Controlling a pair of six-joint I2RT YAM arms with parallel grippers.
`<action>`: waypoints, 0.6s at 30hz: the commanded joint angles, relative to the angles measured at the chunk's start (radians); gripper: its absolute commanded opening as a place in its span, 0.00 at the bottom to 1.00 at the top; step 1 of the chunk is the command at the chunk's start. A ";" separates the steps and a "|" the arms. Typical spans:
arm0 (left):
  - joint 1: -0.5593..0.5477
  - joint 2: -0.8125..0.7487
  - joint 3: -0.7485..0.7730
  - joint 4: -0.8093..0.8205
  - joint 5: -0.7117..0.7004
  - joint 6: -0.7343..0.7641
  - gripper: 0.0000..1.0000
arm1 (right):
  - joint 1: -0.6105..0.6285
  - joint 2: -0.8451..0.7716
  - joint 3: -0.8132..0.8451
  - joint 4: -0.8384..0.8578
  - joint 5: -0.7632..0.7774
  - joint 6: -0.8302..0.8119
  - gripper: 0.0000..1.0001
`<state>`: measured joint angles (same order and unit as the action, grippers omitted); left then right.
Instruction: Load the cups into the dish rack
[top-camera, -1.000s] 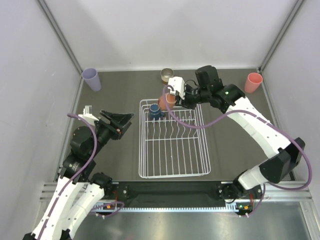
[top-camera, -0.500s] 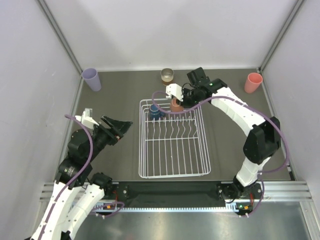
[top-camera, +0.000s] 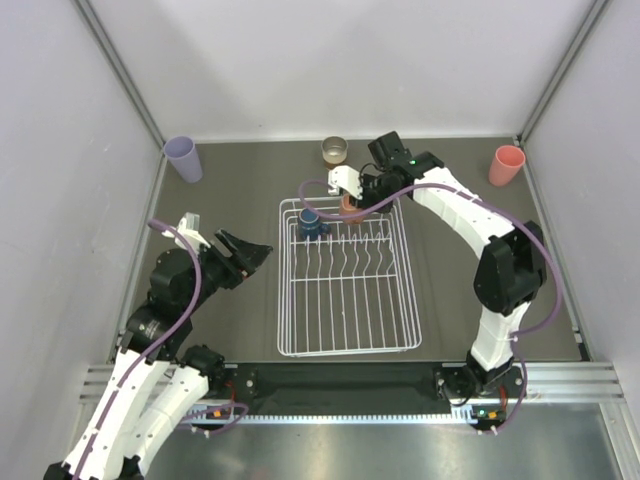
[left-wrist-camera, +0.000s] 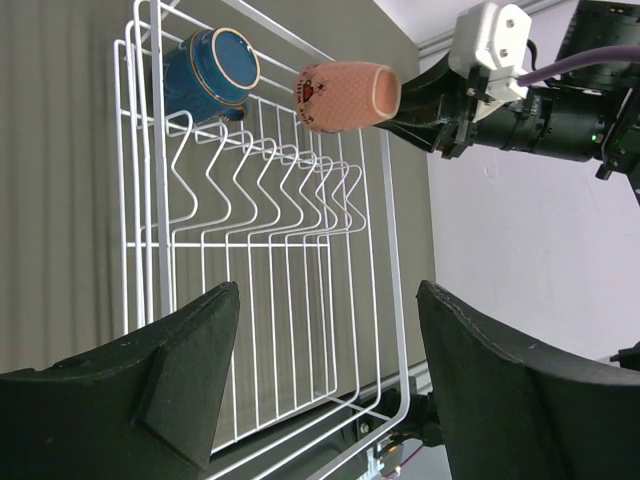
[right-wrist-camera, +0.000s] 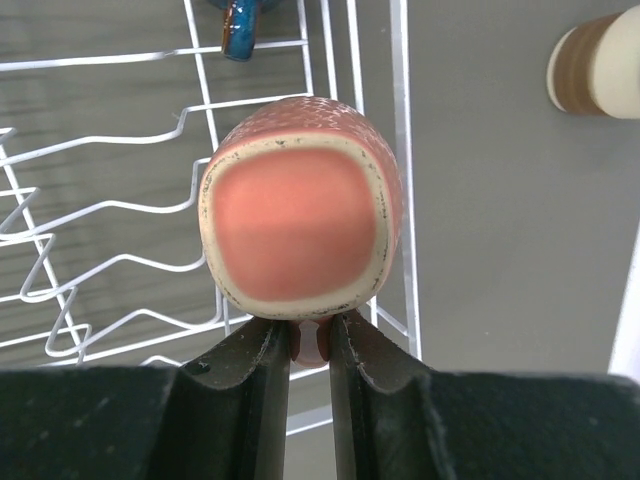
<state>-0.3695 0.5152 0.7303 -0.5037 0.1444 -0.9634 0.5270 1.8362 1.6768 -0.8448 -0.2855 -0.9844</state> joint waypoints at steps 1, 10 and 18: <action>0.000 -0.006 0.035 0.036 0.011 0.051 0.77 | -0.009 0.000 0.052 0.007 -0.041 -0.023 0.00; 0.000 -0.003 0.044 0.047 0.026 0.060 0.78 | -0.009 0.015 0.046 0.016 -0.055 -0.017 0.00; 0.000 0.000 0.050 0.039 0.023 0.072 0.78 | -0.010 0.046 0.064 0.007 -0.057 -0.013 0.00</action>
<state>-0.3695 0.5133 0.7414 -0.5014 0.1600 -0.9138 0.5270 1.8881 1.6836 -0.8600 -0.3050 -0.9863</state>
